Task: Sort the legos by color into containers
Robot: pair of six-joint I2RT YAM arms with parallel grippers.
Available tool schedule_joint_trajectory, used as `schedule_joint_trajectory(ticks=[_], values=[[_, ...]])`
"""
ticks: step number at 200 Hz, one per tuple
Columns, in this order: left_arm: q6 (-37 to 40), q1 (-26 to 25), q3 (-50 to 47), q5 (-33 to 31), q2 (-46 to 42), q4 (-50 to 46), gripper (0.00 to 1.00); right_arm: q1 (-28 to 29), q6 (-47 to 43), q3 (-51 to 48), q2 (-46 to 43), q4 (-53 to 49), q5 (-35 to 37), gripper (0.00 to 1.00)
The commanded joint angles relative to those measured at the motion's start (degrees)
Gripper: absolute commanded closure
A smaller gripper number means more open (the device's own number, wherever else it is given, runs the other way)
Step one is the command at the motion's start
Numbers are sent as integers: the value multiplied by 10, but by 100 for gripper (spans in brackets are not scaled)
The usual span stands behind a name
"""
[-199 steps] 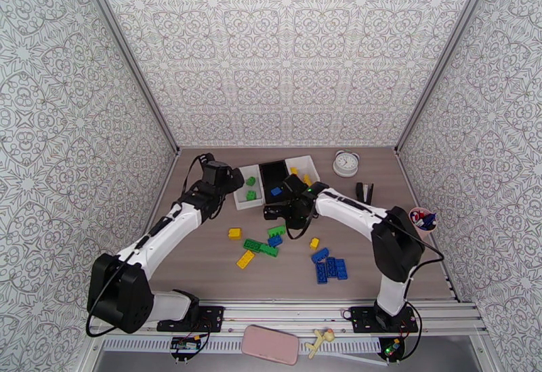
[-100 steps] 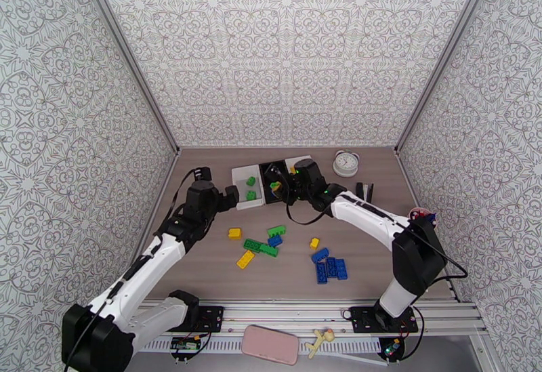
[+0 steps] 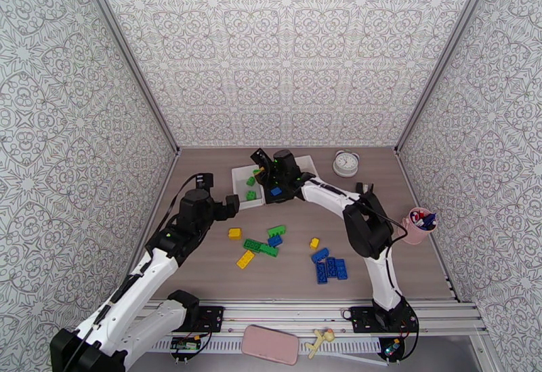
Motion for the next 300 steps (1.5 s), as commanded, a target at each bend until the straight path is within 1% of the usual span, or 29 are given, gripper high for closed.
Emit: schedule_joint_trajectory(ticks=[1,32,49,62,73,94,108,125,132,149,161,181,196,215,224,233,248,279,285,300], values=[[20,-9,-6,11,4,2,0,2,-6,61,48,-28,-23,94],[37,-21,-8,9,5,10,0,2,0,117,96,-51,-6,93],[48,-26,-11,7,1,17,0,2,1,129,105,-54,5,90],[57,-27,-14,10,-2,24,0,2,-2,130,102,-57,8,83],[63,-28,-17,16,-3,28,0,2,-8,127,91,-62,4,72],[72,-29,-21,27,1,39,0,2,-15,102,55,-62,5,57],[83,-31,-21,38,5,44,0,1,-16,66,20,-45,13,42],[112,-33,-21,69,13,46,0,-1,-14,6,-25,-9,26,37],[126,-33,-18,88,17,44,0,-4,-11,-23,-48,7,31,29],[156,-37,-5,126,34,34,0,-14,-6,-98,-104,49,34,22],[178,-45,6,139,51,27,0,-24,-2,-154,-144,80,32,17],[211,-64,24,148,84,15,0,-46,0,-249,-205,126,15,14],[241,-75,41,170,113,1,0,-65,-5,-323,-250,168,1,13],[271,-94,75,192,159,-35,0,-86,-31,-390,-307,165,-15,12],[280,-104,94,192,184,-55,0,-94,-45,-416,-335,155,-18,12],[287,-118,109,181,207,-68,0,-102,-55,-439,-362,149,-21,11],[302,-135,133,182,241,-85,1,-114,-61,-474,-405,144,-22,11],[311,-157,194,185,315,-131,6,-133,-61,-527,-480,144,-17,10],[317,-161,208,185,330,-144,9,-135,-64,-535,-493,141,-19,10],[329,-171,237,175,365,-173,10,-139,-78,-549,-521,120,-37,10]])
